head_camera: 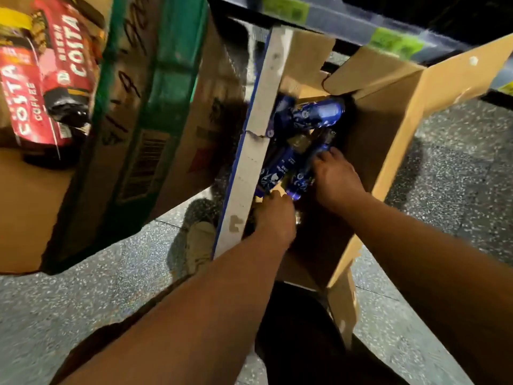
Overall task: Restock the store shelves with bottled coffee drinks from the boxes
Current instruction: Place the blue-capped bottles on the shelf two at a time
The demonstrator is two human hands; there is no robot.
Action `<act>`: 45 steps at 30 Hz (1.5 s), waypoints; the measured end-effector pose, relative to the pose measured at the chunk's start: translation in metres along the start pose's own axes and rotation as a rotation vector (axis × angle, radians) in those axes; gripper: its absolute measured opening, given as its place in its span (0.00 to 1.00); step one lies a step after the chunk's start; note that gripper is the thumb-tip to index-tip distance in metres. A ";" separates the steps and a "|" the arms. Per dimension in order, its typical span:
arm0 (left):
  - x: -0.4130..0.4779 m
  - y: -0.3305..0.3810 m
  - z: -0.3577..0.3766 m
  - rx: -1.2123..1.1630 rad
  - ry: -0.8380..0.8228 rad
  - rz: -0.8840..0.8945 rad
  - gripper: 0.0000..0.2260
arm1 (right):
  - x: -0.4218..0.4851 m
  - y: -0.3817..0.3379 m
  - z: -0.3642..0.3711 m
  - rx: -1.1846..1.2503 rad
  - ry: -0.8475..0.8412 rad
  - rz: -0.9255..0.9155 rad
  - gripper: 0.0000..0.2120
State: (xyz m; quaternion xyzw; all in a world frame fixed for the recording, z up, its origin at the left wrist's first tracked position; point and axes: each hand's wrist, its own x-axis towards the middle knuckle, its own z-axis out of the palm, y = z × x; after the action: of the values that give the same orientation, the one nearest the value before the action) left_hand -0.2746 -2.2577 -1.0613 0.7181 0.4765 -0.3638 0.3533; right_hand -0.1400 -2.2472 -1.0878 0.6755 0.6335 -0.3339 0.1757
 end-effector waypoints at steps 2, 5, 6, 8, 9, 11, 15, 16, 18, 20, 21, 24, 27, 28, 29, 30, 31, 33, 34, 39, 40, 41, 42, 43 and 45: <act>0.017 -0.004 0.009 0.063 -0.009 -0.008 0.23 | 0.018 0.005 0.007 -0.128 -0.041 -0.009 0.26; 0.035 -0.018 0.021 0.187 -0.047 0.023 0.21 | 0.040 0.006 0.015 -0.264 -0.094 -0.002 0.30; 0.039 -0.021 0.025 0.211 -0.069 0.026 0.21 | 0.047 0.006 0.018 -0.316 -0.092 -0.005 0.30; 0.047 -0.025 0.035 0.198 -0.107 0.016 0.21 | 0.057 0.005 0.022 -0.415 -0.075 -0.025 0.29; 0.052 -0.027 0.039 0.185 -0.116 0.016 0.20 | 0.061 0.005 0.024 -0.457 -0.064 -0.037 0.28; 0.060 -0.029 0.044 0.211 -0.128 0.028 0.20 | 0.066 0.004 0.028 -0.531 -0.057 -0.061 0.25; 0.067 -0.034 0.053 0.315 -0.223 0.059 0.25 | 0.070 0.005 0.030 -0.623 -0.083 -0.079 0.26; 0.067 -0.034 0.053 0.321 -0.238 0.059 0.25 | 0.069 0.006 0.029 -0.615 -0.091 -0.083 0.26; 0.066 -0.034 0.052 0.290 -0.238 0.062 0.23 | 0.067 0.008 0.026 -0.578 -0.131 -0.093 0.26; 0.058 -0.032 0.046 0.241 -0.194 0.061 0.22 | 0.061 0.007 0.018 -0.516 -0.170 -0.096 0.25; 0.051 -0.031 0.041 0.214 -0.155 0.068 0.22 | 0.056 0.005 0.013 -0.473 -0.174 -0.090 0.25; 0.022 -0.022 0.027 0.056 -0.072 0.096 0.25 | 0.033 0.002 -0.007 -0.359 -0.133 -0.055 0.26; -0.013 -0.014 0.007 -0.224 -0.020 0.061 0.28 | 0.002 0.000 -0.036 -0.228 -0.066 -0.001 0.27; -0.024 -0.013 -0.003 -0.275 0.008 0.053 0.27 | -0.008 -0.003 -0.046 -0.198 -0.050 0.017 0.27; -0.037 -0.013 -0.013 -0.304 0.031 0.046 0.27 | -0.018 -0.006 -0.059 -0.173 -0.035 0.034 0.27; -0.049 -0.012 -0.023 -0.326 0.046 0.038 0.27 | -0.029 -0.009 -0.072 -0.137 -0.015 0.055 0.26; -0.062 -0.011 -0.034 -0.344 0.062 0.024 0.27 | -0.040 -0.012 -0.085 -0.085 0.014 0.081 0.26; -0.087 -0.008 -0.056 -0.390 0.096 -0.010 0.27 | -0.064 -0.016 -0.114 0.033 0.077 0.151 0.26; -0.100 -0.007 -0.068 -0.436 0.110 -0.028 0.27 | -0.075 -0.017 -0.129 0.073 0.109 0.192 0.26; -0.176 -0.001 -0.128 -0.716 0.139 -0.043 0.26 | -0.136 -0.026 -0.206 0.307 0.131 0.462 0.24; -0.192 0.001 -0.140 -0.741 0.126 -0.034 0.24 | -0.149 -0.028 -0.218 0.404 0.134 0.515 0.26; -0.207 0.000 -0.152 -0.761 0.119 -0.021 0.22 | -0.162 -0.031 -0.230 0.505 0.155 0.556 0.28; -0.224 0.000 -0.165 -0.794 0.112 -0.013 0.20 | -0.175 -0.036 -0.243 0.597 0.197 0.578 0.28; -0.239 0.000 -0.178 -0.835 0.118 0.001 0.19 | -0.190 -0.042 -0.257 0.683 0.233 0.597 0.26; -0.262 0.000 -0.200 -0.947 0.130 0.030 0.18 | -0.216 -0.056 -0.284 0.858 0.261 0.592 0.23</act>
State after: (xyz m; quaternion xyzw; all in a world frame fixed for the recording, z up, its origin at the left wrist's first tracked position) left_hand -0.3111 -2.1990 -0.7390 0.5061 0.6007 -0.0559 0.6164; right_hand -0.1244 -2.2116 -0.7289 0.8723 0.2392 -0.4121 -0.1094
